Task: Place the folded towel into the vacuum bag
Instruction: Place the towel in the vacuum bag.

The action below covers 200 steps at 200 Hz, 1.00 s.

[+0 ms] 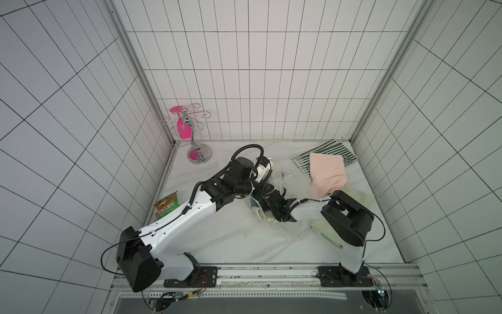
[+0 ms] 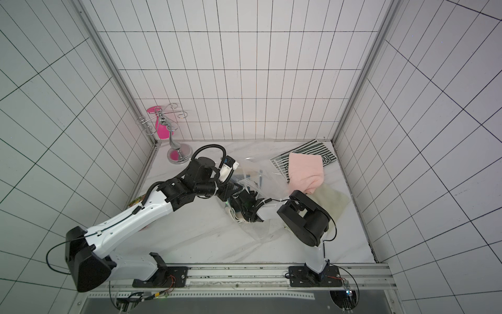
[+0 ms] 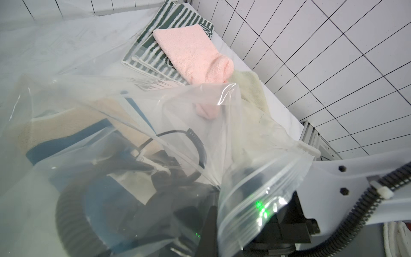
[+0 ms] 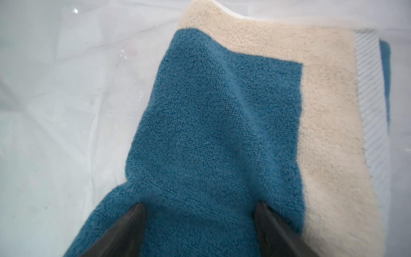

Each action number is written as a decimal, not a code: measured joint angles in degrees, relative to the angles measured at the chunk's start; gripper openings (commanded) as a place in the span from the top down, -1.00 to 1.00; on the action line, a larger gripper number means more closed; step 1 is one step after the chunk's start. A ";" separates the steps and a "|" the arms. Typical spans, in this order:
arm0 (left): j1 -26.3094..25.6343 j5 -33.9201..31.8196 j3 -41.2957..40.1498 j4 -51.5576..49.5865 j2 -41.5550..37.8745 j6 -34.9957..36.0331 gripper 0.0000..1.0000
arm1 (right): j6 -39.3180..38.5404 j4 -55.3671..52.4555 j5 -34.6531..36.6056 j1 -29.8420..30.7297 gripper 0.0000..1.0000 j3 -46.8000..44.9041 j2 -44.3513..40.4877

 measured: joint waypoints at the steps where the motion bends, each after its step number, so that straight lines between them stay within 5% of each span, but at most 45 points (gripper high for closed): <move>1: 0.02 0.07 0.04 -0.07 0.04 0.02 0.87 | 0.00 0.17 0.04 0.00 -0.60 0.02 0.11; 20: 0.22 1.22 0.98 -1.57 0.81 0.81 0.61 | -0.46 1.31 0.76 0.04 -0.59 0.09 0.68; 45: 0.24 1.64 1.38 -4.07 -0.76 2.12 -0.14 | -2.91 1.88 1.25 0.02 -0.58 0.07 0.90; 73: 0.42 -3.72 1.29 -8.31 -7.04 3.85 -0.56 | -6.73 1.44 0.79 0.04 -0.57 0.07 0.39; 139: -3.76 -19.74 3.04 -20.61 -12.94 6.40 -0.71 | -10.91 -7.93 -3.17 0.39 -0.55 0.39 -3.19; 200: -8.31 -20.94 9.20 -24.90 -17.27 4.52 -0.74 | -6.91 -18.10 -8.63 0.42 -0.56 1.27 -6.36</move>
